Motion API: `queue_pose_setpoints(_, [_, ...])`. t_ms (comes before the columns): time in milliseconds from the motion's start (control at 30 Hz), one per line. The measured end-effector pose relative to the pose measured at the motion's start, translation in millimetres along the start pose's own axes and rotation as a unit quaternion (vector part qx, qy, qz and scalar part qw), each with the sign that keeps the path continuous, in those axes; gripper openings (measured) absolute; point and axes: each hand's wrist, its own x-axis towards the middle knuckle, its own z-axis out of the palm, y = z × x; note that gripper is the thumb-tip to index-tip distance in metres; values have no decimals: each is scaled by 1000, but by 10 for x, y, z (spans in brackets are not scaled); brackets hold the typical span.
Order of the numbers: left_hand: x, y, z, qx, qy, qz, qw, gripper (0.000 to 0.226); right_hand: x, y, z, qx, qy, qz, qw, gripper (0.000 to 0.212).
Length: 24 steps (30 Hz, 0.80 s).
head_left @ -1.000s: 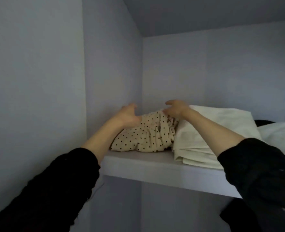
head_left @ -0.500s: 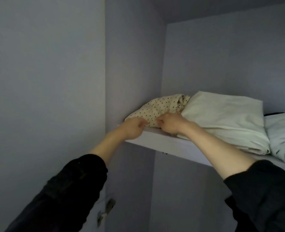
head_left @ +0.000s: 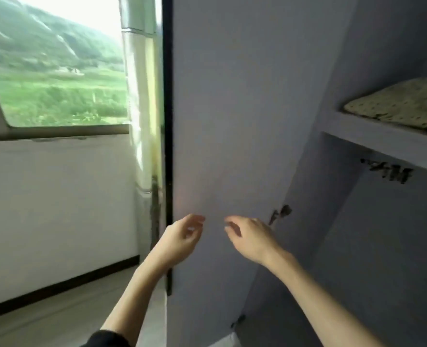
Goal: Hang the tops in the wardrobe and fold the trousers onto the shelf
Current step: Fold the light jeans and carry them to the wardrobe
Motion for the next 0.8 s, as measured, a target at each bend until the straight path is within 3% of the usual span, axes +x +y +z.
queue_pose_setpoints(133, [-767,-893,-640,-1,57,-111,992,22,-161,-989,949,41,-179,-96,978,34])
queue_pose_setpoints(433, [-2078,-2378,-1877,-31,165,-294,941,25,-98,-2837,2294,107,-297,-191,929,32])
queue_pose_setpoints(600, [-2643,-3001,-2454,-79,227,-394,887,27,133,-3617,2946,88,-382,-246,887,33])
queue_pose_setpoints(800, [-2631,-3650,-2917,-110,309,-461,824,27,817,-4436,3527,58,-437,-323,837,34])
